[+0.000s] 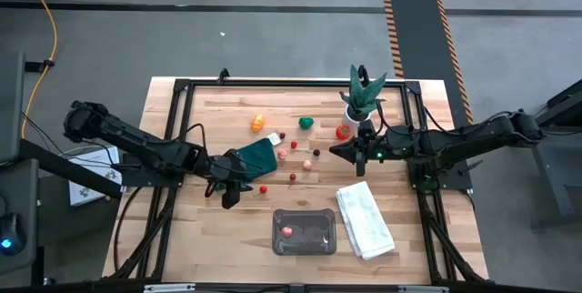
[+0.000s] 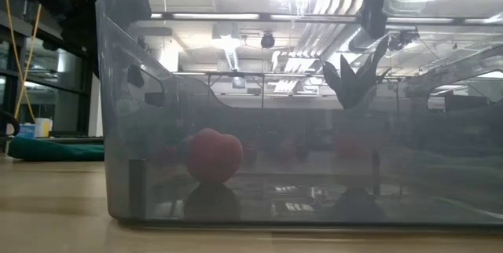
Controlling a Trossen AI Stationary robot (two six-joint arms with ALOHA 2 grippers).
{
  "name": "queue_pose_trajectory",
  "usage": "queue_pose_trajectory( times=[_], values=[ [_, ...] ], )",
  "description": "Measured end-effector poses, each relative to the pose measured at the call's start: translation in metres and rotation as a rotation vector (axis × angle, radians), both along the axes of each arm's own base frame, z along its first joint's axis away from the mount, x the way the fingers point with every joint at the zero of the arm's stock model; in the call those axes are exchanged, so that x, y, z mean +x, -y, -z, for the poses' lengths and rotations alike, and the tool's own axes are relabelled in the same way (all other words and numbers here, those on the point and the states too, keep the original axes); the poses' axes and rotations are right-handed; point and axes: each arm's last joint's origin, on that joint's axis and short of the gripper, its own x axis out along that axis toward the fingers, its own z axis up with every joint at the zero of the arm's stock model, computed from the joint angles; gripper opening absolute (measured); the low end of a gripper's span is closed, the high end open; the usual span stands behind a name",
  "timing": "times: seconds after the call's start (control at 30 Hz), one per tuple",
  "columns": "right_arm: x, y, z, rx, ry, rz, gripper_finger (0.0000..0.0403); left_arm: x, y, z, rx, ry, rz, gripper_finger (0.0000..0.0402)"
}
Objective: Pick and placing Produce into tupperware
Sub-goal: Put the bottom red cherry into the black bin
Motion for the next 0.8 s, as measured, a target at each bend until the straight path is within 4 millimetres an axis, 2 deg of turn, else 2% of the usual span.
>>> queue_pose_trajectory(
  times=[0.4,0.8],
  values=[
    [0.0,-0.001,0.002,-0.005,-0.02,-0.026,0.0,0.016,0.002,0.023,-0.007,-0.056,-0.02,0.0159],
    [-0.001,-0.002,0.003,-0.001,-0.038,-0.054,0.0,0.021,0.003,0.028,-0.008,-0.045,-0.048,0.0159]
  ],
)
